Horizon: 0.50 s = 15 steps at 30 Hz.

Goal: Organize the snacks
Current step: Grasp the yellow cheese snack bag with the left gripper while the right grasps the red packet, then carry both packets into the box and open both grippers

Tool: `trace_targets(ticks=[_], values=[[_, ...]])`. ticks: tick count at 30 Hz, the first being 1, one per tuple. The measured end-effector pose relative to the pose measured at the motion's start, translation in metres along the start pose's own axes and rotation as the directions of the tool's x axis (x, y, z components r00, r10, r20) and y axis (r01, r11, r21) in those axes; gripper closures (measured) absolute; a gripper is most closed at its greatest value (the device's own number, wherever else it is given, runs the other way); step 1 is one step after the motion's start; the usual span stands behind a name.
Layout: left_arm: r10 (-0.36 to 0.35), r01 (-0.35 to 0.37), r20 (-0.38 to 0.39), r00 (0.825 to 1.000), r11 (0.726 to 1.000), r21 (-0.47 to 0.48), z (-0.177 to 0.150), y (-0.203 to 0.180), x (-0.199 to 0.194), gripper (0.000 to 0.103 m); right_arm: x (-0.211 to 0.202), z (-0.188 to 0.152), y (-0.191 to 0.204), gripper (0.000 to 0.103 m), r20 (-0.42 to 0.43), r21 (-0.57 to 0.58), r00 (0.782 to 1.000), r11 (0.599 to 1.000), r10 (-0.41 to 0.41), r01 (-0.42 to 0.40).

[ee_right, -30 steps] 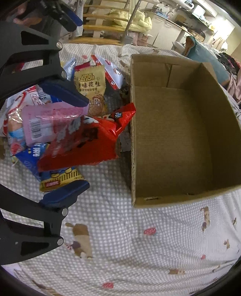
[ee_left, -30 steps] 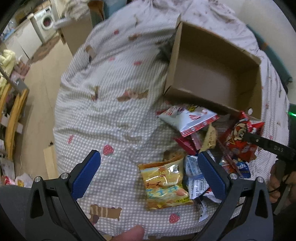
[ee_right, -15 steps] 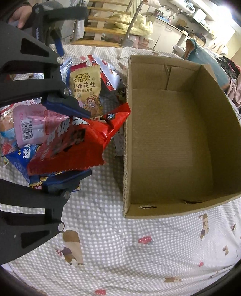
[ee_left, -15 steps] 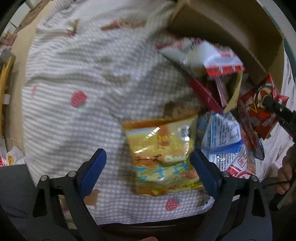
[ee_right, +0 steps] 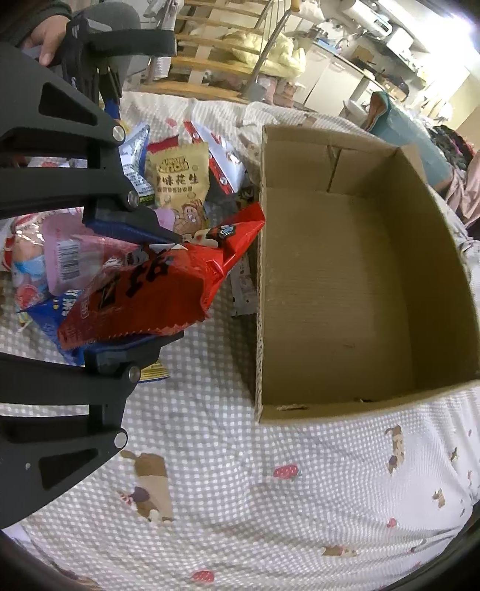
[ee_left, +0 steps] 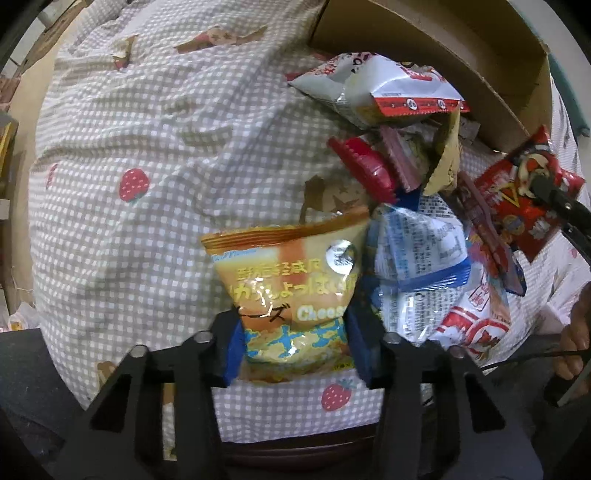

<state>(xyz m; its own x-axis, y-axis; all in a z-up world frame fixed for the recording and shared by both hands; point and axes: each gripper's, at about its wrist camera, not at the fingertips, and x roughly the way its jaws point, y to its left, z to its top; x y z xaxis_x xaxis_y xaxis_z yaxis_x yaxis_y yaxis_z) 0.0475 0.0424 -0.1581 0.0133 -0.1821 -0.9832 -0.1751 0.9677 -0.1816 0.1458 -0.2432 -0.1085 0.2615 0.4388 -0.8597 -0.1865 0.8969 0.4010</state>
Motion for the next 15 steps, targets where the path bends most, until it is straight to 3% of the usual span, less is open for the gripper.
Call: trace_targets(ticks=[9,12,15], values=[[0.034,-0.034,0.087,0.996,0.999,0.004,-0.014,0.005,-0.036,0.069,-0.052,-0.017,-0.01,0.059,0.103,0.054,0.988,0.991,0.118,-0.124],[0.064,-0.069,0.182,0.981,0.997,0.024,-0.017,0.002,-0.066,0.069,-0.067,-0.02,-0.009,0.059,0.139,0.053,0.979,0.986,0.146,-0.155],[0.072,-0.091,0.288,0.955,0.994,0.055,-0.008,-0.008,-0.101,0.069,-0.082,-0.013,-0.009,0.059,0.167,0.051,0.972,0.983,0.165,-0.176]])
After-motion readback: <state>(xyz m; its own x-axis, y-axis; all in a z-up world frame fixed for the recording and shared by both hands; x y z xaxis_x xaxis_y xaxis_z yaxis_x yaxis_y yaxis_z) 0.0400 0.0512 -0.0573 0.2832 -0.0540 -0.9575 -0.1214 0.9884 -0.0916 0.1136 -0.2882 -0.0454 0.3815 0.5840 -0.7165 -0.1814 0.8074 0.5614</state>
